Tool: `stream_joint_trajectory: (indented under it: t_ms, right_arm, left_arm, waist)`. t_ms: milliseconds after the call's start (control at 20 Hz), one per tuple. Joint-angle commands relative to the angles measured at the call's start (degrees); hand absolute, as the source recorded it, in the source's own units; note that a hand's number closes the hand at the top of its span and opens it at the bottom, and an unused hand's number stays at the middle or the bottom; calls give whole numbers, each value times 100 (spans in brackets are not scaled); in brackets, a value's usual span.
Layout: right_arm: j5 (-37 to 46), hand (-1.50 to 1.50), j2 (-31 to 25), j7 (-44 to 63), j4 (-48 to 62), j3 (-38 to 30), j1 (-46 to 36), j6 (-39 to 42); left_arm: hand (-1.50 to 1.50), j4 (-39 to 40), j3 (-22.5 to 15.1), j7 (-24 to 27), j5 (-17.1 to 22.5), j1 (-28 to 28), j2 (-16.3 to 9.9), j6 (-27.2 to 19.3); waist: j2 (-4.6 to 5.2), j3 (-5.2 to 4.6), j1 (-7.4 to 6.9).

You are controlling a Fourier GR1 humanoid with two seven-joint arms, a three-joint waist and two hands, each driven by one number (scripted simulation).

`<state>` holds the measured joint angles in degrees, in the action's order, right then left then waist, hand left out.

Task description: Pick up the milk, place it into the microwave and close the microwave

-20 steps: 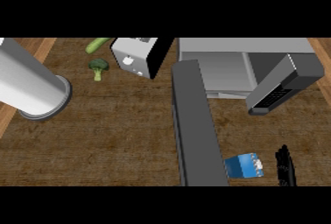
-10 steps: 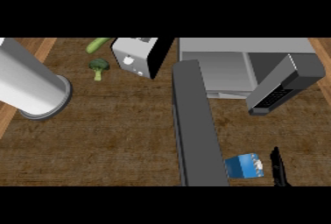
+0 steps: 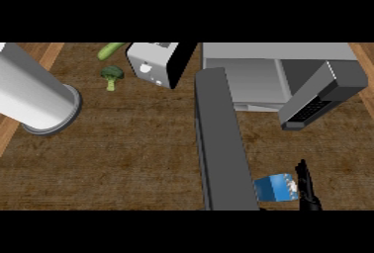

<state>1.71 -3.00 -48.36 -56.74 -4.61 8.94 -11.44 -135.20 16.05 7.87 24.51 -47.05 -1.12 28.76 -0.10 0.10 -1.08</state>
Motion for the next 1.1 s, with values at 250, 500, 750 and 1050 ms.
stream_joint_trajectory:
  t_ms: [250, 500, 750, 1050]
  right_arm:
    - [-185, 150, 40, -935, 1680, -234, -877, 598]
    - [-131, 150, -182, -917, 1842, -398, -1434, 423]
    - [-190, 150, 121, -1390, 1878, -267, -1389, 698]
    - [-125, 150, -474, -1130, 2656, -258, -2547, 1494]
  left_arm:
    - [-150, -359, 248, -116, 1002, -38, -109, 184]
    - [-150, -528, 125, -85, 937, -181, 38, 219]
    - [-150, -86, 286, 20, 836, 177, -26, 248]
    - [-150, -466, 162, -211, 1117, -28, -102, 212]
  waist:
    - [17, 4, 7]
    - [18, 5, -36]
    - [13, -2, 34]
    - [56, 20, -150]
